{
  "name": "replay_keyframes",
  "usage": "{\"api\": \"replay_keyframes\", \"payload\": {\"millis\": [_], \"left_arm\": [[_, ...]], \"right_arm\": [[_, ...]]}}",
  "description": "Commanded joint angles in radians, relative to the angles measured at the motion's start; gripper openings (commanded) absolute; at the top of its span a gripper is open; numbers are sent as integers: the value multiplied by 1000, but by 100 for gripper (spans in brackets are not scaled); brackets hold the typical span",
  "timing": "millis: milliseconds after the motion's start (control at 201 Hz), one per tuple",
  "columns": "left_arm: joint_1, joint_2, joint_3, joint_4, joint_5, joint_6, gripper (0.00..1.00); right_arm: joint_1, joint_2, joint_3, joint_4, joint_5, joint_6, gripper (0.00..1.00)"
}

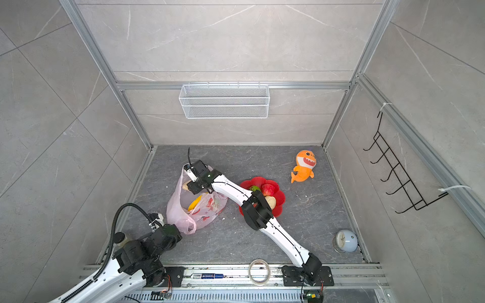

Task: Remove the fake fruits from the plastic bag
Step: 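Lower the right gripper onto the second pale pear and grasp it, then lift the pale pear out of the bag toward the red bowl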

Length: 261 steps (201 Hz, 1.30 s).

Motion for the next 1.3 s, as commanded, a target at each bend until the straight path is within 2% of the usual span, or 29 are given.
{"api": "replay_keyframes", "payload": {"millis": [0,274,478,672,821,1294], "left_arm": [[-3,9,43,46,-58,35,0],[-3,73,78,104,-88,94,0],[-2,116,85,103,-82,72,0],[-3,114,77,113,-84,72,0],[-2,110,79,116,-87,78,0],[-4,98,58,144,-69,86,0]], "right_arm": [[2,-73,-49,-58,-11,4,38],[18,-156,-123,-107,-6,1,33],[25,-259,-235,-88,-2,23,32],[39,-374,-337,-88,11,26,32],[45,-425,-344,-161,41,30,32],[58,-675,-512,-185,125,41,32]]}}
